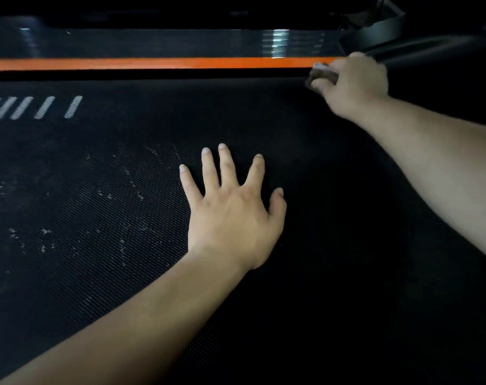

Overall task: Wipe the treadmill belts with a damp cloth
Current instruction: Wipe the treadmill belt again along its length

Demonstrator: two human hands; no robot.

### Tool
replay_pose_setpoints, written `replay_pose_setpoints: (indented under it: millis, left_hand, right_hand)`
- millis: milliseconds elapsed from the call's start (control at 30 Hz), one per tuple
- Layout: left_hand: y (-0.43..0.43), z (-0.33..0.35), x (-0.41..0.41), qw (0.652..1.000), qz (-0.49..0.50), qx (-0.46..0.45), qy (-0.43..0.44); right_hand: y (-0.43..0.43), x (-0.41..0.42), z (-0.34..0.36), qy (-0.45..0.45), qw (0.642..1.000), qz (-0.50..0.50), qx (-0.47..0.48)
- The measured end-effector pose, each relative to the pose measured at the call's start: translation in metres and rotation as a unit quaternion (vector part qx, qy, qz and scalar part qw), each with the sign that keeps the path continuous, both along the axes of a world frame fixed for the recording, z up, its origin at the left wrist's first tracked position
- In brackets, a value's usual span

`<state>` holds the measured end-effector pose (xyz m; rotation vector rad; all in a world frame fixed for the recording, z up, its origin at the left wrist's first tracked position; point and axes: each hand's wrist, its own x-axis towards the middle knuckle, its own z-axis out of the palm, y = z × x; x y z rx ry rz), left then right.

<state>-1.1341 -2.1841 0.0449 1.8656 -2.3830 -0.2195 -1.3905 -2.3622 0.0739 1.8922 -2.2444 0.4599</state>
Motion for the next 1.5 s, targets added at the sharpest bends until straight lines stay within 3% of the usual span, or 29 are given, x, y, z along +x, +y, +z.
replay_pose_setpoints:
  millis: [133,600,1100,1500]
  left_hand:
    - [0.001,0.001,0.001,1.000,0.002,-0.001,-0.003]
    - [-0.001,-0.002,0.000,1.000,-0.001,-0.005,-0.006]
    - [0.001,0.004,0.000,1.000,-0.005,0.021,-0.018]
    - [0.031,0.014,0.017,0.996,-0.064,0.052,0.018]
  right_hand:
    - [-0.003,-0.035,0.006,0.023,0.994,-0.108,-0.004]
    - [0.036,-0.054,0.008,0.046,0.998,-0.017,0.039]
    - [0.201,-0.043,0.005,0.011,0.999,0.016,0.037]
    - [0.379,-0.007,0.029,0.019,0.991,-0.043,0.124]
